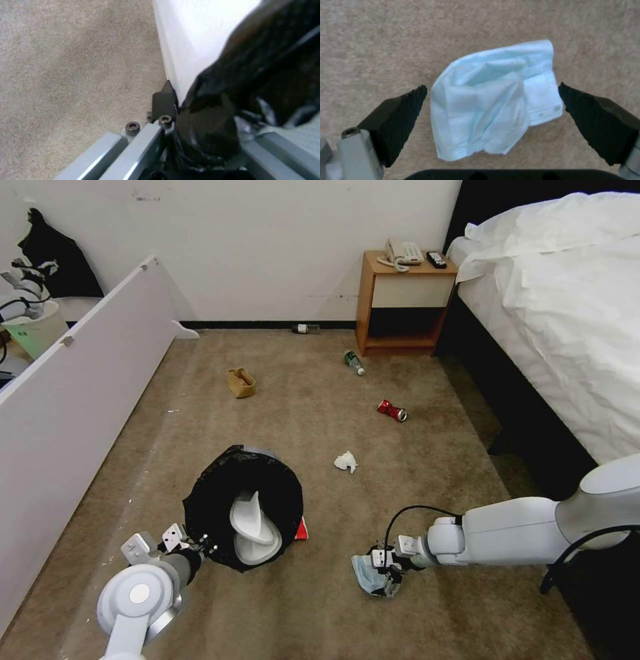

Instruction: Pick up the trash bin and place the garbage on the floor into it.

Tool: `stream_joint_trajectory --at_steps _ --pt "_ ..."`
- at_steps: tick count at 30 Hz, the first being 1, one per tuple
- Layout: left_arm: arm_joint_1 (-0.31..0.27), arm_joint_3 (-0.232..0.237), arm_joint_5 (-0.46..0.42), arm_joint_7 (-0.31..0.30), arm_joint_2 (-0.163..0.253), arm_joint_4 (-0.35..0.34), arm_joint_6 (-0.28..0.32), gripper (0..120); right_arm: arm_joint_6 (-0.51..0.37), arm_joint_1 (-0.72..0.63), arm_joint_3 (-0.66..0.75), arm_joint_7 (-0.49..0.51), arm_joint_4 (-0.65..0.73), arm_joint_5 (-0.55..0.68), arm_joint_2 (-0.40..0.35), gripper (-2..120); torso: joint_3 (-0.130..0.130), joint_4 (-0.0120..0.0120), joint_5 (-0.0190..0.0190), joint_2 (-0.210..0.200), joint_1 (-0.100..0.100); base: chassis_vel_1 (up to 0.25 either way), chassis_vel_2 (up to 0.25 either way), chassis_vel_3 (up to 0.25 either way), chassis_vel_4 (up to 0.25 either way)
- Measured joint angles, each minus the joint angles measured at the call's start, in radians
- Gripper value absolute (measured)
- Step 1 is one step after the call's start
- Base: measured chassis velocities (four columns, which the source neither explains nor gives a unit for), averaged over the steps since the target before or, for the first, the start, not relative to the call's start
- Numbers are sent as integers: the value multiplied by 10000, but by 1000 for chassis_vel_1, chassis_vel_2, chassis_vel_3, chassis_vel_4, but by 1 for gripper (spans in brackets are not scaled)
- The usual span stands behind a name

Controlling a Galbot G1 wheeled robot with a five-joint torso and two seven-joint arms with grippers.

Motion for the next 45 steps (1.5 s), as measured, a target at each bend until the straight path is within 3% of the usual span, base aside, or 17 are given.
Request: stream_joint_trajectory --at_steps 22,36,38,45 --pt "62 38 35 18 -18 -45 0 0 9 10 118 53 -239 99 206 99 0 1 0 0 0 0 0 0 0" --pt "-14 39 39 49 -2 75 0 0 151 2 117 -87 -710 91 -143 53 0 1 0 0 0 0 0 0 0" --pt "-62 74 40 55 -2 128 0 0 187 2 130 -94 -773 90 -229 39 0 1 0 0 0 0 0 0 0" --pt "-133 168 56 56 -12 178 0 0 260 -2 146 -94 -820 57 -334 16 0 2 0 0 0 0 0 0 0"
